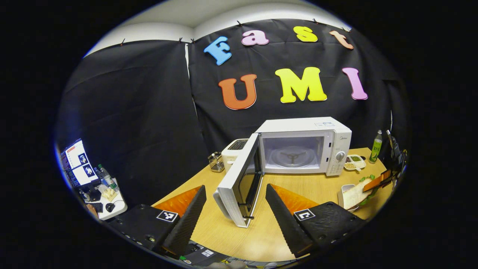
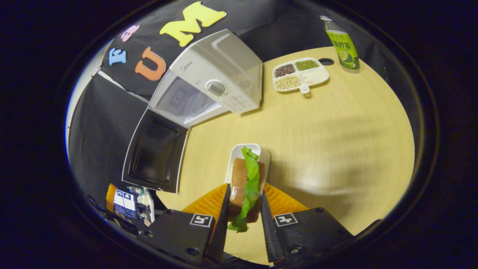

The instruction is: Open the microwave oven with the left hand, put the food in, and close the microwave oven.

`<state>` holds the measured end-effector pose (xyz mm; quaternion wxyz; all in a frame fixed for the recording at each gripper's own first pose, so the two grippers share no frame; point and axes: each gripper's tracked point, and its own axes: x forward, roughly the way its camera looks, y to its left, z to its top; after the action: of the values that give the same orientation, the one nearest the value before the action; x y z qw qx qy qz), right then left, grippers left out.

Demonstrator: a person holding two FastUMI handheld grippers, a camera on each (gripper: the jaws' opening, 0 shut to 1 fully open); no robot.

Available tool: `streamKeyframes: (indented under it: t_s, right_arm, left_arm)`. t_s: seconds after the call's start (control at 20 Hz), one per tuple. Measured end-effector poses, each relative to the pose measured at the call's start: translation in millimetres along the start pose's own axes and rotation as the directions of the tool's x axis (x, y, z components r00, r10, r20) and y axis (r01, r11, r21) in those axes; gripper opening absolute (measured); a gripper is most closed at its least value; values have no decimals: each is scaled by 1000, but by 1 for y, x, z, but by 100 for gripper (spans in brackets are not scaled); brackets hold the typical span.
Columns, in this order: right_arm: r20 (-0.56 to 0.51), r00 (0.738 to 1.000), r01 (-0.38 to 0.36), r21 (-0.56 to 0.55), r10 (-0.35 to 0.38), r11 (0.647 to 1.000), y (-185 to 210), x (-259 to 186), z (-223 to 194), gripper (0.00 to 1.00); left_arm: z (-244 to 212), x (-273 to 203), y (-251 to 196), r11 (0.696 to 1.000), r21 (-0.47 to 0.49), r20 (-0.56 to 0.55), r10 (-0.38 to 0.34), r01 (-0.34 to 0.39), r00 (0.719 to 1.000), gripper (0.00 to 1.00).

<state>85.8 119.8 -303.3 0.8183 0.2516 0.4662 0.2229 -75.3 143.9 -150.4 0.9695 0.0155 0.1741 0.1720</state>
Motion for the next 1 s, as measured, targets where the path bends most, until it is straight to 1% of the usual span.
streamKeyframes:
  t_s: [0.05,0.15,0.2,0.25,0.3,0.4,0.6,0.65,0.8,0.85,0.95,1.0]
  right_arm:
    - [7,1000,2,10,-3,1000,3,-1,1,36]
    - [43,999,19,30,-20,999,13,-9,3,33]
    - [62,998,23,32,-25,999,20,-12,4,31]
    - [80,996,26,29,-28,999,29,-16,5,31]
    - [99,995,25,28,-28,999,38,-19,7,39]
    - [148,989,0,43,-7,999,67,-24,15,38]
    - [241,970,-45,30,37,999,127,-14,35,38]
    - [265,963,-56,26,47,998,142,-8,42,38]
    - [330,943,-42,-12,44,999,173,21,61,38]
    - [348,936,-53,-15,55,998,185,32,66,38]
    - [382,921,-92,19,78,996,205,54,76,38]
    - [402,912,-106,51,77,993,210,65,83,38]
  left_arm:
    - [5,3,2,1000,-1,17,-18,18,1000,97]
    - [8,8,9,999,-1,27,-52,52,998,96]
    - [9,10,13,998,3,30,-69,69,997,100]
    - [11,9,17,996,6,38,-84,84,996,97]
    - [13,9,22,995,11,44,-96,95,994,97]
    - [12,8,28,992,15,48,-127,127,991,97]
    - [4,9,35,984,28,36,-178,177,983,97]
    - [6,9,36,982,28,33,-186,186,982,96]
    - [6,9,39,977,51,18,-207,205,978,96]
    - [5,10,40,975,60,17,-214,212,977,96]
    - [6,13,43,974,85,12,-210,208,978,96]
    - [7,15,43,974,90,14,-211,209,977,97]
